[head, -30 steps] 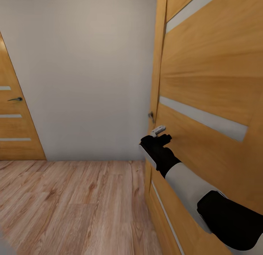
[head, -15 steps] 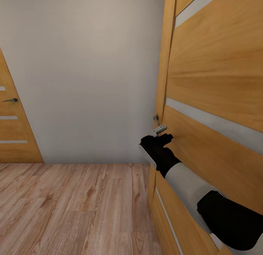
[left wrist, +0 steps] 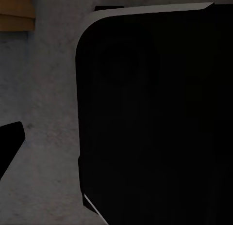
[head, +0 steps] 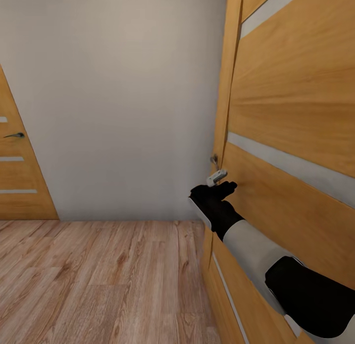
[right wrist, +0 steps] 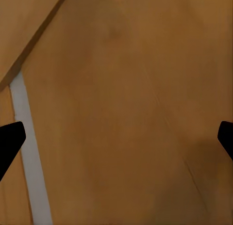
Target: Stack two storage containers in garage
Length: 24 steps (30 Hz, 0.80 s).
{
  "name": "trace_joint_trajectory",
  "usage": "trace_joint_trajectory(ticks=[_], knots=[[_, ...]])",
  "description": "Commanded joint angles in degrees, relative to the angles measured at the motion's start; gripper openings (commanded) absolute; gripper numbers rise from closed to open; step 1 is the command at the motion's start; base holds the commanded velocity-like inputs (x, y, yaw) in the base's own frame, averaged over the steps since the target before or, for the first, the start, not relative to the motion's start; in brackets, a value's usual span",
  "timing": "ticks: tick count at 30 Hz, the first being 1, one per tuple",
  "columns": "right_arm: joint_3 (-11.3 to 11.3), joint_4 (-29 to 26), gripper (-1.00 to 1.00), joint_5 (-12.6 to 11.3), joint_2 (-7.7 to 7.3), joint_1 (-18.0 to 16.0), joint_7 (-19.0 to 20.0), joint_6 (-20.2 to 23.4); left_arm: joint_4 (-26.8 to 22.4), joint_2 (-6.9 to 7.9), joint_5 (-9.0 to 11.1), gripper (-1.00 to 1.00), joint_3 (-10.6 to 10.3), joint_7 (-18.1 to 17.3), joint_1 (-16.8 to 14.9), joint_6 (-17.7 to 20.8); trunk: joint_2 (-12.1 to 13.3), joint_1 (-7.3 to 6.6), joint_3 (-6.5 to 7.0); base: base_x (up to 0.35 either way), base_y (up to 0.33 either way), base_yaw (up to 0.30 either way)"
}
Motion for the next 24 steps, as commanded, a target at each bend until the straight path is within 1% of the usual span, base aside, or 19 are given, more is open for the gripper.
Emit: trace_joint_trajectory(ticks=[1,15,24], knots=[[0.1,0.1,1.00,-0.3,0.00,-0.1,-0.7,0.7,0.0,0.01,0.0,1.00,0.0,0.0,0.0,-0.1,0.0,0.00,-0.07,0.000,0.000,0.000],[0.0,0.5,1.00,-0.3,0.00,-0.1,-0.9,0.6,0.0,0.01,0.0,1.00,0.0,0.0,0.0,-0.1,0.0,0.00,-0.07,0.000,0.000,0.000],[-0.1,2.5,1.00,-0.2,0.00,-0.4,-0.9,0.5,0.0,0.01,0.0,1.00,0.0,0.0,0.0,-0.1,0.0,0.00,-0.07,0.000,0.000,0.000]])
